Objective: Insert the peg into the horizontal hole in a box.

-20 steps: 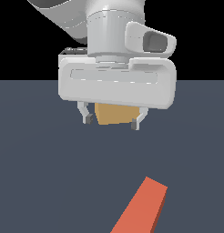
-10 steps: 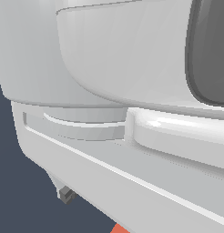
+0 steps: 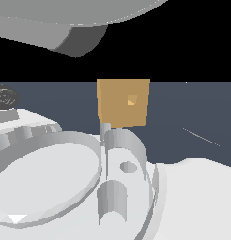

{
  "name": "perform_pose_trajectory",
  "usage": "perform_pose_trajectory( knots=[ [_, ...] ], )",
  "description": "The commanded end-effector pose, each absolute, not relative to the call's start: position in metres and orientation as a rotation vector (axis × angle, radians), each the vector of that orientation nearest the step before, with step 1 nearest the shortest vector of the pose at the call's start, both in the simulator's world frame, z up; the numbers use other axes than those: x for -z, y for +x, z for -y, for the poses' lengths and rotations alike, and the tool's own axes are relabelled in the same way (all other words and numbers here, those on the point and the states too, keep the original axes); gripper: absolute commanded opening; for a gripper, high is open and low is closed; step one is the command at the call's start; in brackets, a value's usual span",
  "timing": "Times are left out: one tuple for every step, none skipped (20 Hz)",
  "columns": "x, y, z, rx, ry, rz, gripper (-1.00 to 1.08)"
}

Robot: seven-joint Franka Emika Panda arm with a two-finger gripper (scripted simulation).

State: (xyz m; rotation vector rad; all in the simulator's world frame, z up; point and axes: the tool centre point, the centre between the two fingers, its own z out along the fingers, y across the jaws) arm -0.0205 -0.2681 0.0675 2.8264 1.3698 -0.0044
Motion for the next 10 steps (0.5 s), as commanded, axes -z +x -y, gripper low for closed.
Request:
perform_pose_trajectory(
  knots=[
    [-0.065,-0.020,0.267,0.004,2.826,-1.371,1.00],
    [-0.062,-0.020,0.267,0.004,2.826,-1.371,1.00],
    [-0.058,-0.021,0.267,0.003,2.827,-1.370,1.00],
    [-0.054,-0.021,0.268,0.003,2.827,-1.369,1.00],
    [-0.049,-0.021,0.268,0.003,2.828,-1.368,1.00],
    [-0.044,-0.021,0.268,0.002,2.828,-1.367,1.00],
    [-0.037,-0.022,0.268,0.002,2.829,-1.366,1.00],
    [-0.032,-0.022,0.268,0.001,2.830,-1.365,1.00],
    [-0.028,-0.022,0.268,0.001,2.830,-1.364,1.00],
    [-0.024,-0.022,0.268,0.000,2.831,-1.363,1.00]
  ],
)
